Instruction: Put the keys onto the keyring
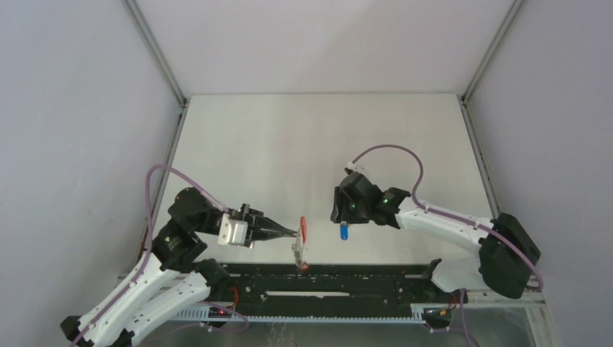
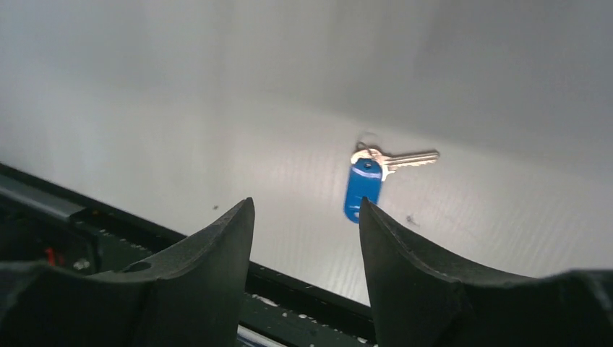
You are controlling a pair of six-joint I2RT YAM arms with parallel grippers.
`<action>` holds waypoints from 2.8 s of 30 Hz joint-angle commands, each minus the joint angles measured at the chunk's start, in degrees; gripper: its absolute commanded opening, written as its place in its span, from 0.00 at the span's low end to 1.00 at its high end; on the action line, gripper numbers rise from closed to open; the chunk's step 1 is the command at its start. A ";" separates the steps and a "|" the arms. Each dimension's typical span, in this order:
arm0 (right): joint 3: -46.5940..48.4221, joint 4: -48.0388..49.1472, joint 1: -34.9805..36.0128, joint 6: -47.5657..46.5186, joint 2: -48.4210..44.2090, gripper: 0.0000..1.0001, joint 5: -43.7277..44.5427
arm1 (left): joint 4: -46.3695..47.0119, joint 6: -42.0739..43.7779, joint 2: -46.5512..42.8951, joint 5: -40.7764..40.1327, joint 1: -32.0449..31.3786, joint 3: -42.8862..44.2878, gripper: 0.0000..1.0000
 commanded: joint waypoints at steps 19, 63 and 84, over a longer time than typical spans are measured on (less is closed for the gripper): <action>-4.47 11.62 -7.31 -8.95 11.52 0.49 -7.79 | 3.12 -1.64 -1.08 -1.06 0.23 2.19 0.00; -10.57 13.85 -7.34 -9.57 3.77 0.00 -9.85 | 2.75 0.00 -0.39 -2.07 0.26 2.19 0.00; -4.57 8.63 4.45 -5.64 10.51 0.14 16.68 | 2.03 0.06 -0.55 -2.42 0.29 2.33 0.00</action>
